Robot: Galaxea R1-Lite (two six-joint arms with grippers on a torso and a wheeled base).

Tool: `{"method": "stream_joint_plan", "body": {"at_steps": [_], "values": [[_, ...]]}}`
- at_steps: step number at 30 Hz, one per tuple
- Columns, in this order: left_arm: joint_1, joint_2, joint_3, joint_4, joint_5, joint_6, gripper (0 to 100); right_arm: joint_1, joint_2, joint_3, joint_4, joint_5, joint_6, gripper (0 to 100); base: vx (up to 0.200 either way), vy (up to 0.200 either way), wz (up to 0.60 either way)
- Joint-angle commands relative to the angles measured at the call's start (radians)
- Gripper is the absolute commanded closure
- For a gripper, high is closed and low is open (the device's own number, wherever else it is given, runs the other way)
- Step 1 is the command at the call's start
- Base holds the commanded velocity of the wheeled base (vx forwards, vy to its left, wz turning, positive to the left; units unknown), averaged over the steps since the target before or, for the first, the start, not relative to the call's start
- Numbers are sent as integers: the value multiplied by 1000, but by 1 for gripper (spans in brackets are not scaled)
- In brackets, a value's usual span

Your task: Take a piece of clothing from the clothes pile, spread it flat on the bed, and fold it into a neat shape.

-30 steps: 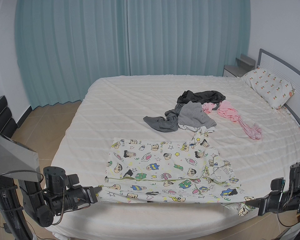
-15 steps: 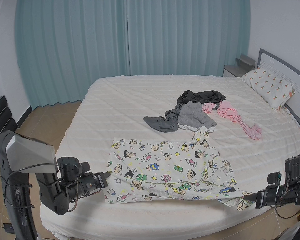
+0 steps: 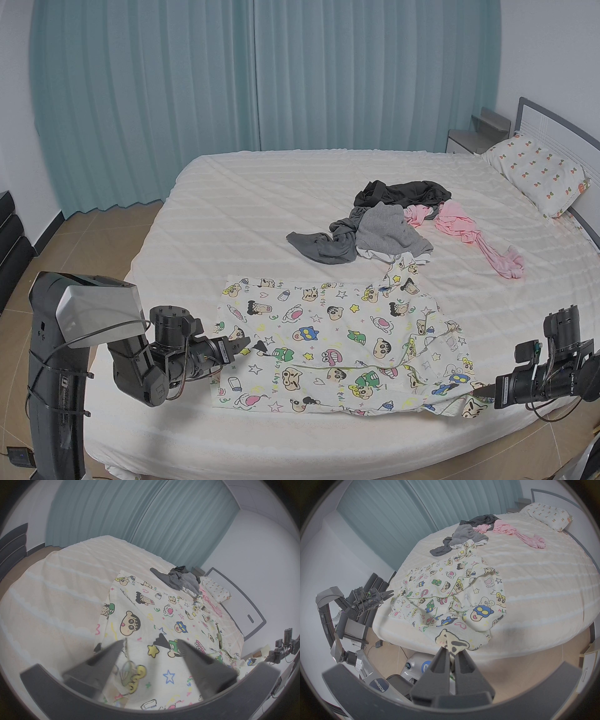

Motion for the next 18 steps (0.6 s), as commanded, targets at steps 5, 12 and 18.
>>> {"method": "stream_joint_plan", "body": {"at_steps": [5,12,18], "values": [[89,-37,51,4,-72,4,0,-11,56,11,-6,4,0,100,0,0,0],[221,-187,212,-4,-404,111,0,-12,56,11,-6,5,0,100,0,0,0],[249,-184,278,5,-523,289,0,-9,56,12,-5,28,0,100,0,0,0]]}}
